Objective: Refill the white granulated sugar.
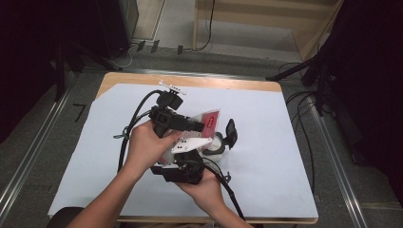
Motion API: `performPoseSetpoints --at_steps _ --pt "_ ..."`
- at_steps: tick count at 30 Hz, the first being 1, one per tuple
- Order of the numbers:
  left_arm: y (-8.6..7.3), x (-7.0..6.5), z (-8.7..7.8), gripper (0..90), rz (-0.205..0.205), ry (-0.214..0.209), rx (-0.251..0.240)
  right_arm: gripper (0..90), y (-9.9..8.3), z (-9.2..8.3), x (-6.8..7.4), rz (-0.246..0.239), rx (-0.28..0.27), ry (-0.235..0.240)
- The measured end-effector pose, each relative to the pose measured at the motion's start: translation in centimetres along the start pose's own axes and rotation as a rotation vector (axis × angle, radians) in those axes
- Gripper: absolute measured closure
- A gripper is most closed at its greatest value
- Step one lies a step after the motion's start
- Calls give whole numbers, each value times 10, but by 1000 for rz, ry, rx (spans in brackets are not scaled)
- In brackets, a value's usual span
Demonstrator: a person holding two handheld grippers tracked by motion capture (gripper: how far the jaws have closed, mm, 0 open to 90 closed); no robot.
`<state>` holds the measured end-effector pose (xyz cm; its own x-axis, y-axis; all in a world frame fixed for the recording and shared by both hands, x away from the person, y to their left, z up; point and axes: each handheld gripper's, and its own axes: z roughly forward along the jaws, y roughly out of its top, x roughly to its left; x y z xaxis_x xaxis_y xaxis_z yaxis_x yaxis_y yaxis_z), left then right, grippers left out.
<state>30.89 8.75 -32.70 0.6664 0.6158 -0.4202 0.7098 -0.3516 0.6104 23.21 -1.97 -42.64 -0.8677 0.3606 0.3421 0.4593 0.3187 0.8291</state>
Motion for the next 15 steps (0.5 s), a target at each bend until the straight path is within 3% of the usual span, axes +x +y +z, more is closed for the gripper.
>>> performPoseSetpoints --at_steps 15 --pt "1 2 0 660 -6 -1 7 635 1 0 0 9 11 3"
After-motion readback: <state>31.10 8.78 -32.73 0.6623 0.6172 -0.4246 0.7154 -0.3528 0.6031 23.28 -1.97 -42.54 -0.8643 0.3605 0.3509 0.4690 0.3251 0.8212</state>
